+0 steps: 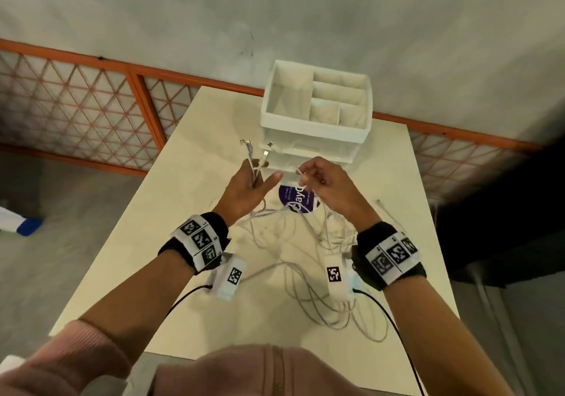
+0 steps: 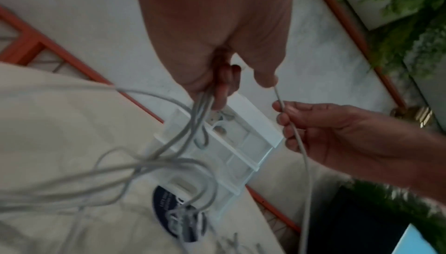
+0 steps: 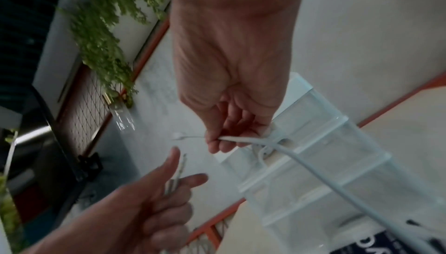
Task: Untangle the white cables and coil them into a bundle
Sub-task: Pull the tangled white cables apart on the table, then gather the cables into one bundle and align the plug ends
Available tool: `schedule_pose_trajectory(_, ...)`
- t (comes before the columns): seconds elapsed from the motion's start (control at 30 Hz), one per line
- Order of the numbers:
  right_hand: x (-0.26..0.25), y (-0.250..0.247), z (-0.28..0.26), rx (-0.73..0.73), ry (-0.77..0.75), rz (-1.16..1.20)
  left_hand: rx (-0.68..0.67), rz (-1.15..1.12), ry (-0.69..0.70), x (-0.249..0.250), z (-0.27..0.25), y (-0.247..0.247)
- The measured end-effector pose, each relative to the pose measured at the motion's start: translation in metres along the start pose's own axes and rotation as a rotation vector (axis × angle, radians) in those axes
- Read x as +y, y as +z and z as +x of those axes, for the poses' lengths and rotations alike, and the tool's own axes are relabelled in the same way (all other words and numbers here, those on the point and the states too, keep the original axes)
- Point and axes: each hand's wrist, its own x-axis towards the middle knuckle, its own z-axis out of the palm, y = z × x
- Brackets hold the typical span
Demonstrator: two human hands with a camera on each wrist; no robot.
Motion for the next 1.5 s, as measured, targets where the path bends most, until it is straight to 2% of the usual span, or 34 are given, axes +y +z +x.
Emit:
schedule_pose_trajectory(0.07,-0.011,0.007,-0.004,0.016,0.018,0.083,-0.074,-0.158,-0.010,0.011,-0.006,0.008)
schedule_pose_trajectory(0.17,-0.021,0.016,-0.010,-0.045,-0.008,0.126,-0.167,-0.311,0.001,0.023,-0.009,0.016)
schedule_pose_trajectory(0.23,-0.023,0.021,-0.014,-0.063,0.000,0.185,-0.158,-0.323,0.022,0.028,-0.010,0.018)
schedule_pose_trajectory(0.3,-0.023,0.024,-0.015,-0.053,0.090,0.221,-0.084,-0.304,0.004,0.035,-0.011,0.016)
schedule_pose_trajectory(0.37,-0.020,0.026,-0.012,-0.108,0.150,0.154,-0.064,-0.357,0.007,0.043,-0.012,0.014)
schedule_pose_trajectory(0.43,-0.017,0.030,-0.009,-0.206,0.078,0.058,-0.121,-0.476,0.016,0.054,-0.012,0.010)
schedule_pose_trajectory(0.5,-0.011,0.038,-0.006,-0.245,0.025,0.066,-0.197,-0.642,0.006,0.067,-0.012,0.003)
schedule_pose_trajectory(0.6,0.003,0.041,-0.005,-0.191,0.072,0.050,-0.244,-0.746,0.100,0.082,-0.013,-0.009)
schedule_pose_trajectory(0.67,0.019,0.029,-0.004,-0.144,0.049,-0.203,-0.221,-0.740,0.145,0.085,-0.013,-0.020)
schedule_pose_trajectory(0.73,0.035,0.012,-0.008,-0.134,0.070,-0.497,-0.156,-0.721,0.148,0.084,-0.013,-0.031)
schedule_pose_trajectory(0.77,0.042,0.004,-0.012,-0.122,0.099,-0.553,-0.121,-0.692,0.143,0.082,-0.014,-0.035)
schedule_pose_trajectory(0.83,0.048,-0.008,-0.016,-0.043,0.084,-0.536,-0.057,-0.549,0.149,0.076,-0.015,-0.038)
schedule_pose_trajectory(0.9,0.043,-0.018,-0.016,-0.018,0.050,-0.387,-0.034,-0.241,0.196,0.064,-0.017,-0.036)
schedule_pose_trajectory(0.93,0.034,-0.021,-0.015,-0.056,0.054,-0.299,-0.085,-0.076,0.219,0.060,-0.018,-0.033)
schedule_pose_trajectory(1.0,0.009,-0.026,-0.013,-0.132,0.053,-0.198,-0.269,0.157,0.206,0.054,-0.022,-0.025)
schedule_pose_trajectory(1.07,-0.015,-0.028,-0.011,-0.149,0.023,-0.131,-0.354,0.223,0.200,0.052,-0.025,-0.015)
schedule_pose_trajectory(1.17,-0.033,-0.030,-0.013,-0.135,-0.015,-0.085,-0.241,0.170,0.229,0.052,-0.022,-0.012)
schedule_pose_trajectory(1.27,-0.031,-0.031,-0.016,-0.180,0.008,-0.001,-0.099,0.012,0.227,0.062,-0.017,-0.017)
schedule_pose_trajectory(1.37,-0.018,-0.029,-0.014,-0.243,0.071,-0.021,-0.018,-0.072,0.269,0.072,-0.017,-0.019)
schedule_pose_trajectory(1.5,0.009,-0.031,-0.011,-0.249,0.200,-0.035,0.147,-0.142,0.321,0.073,-0.016,-0.023)
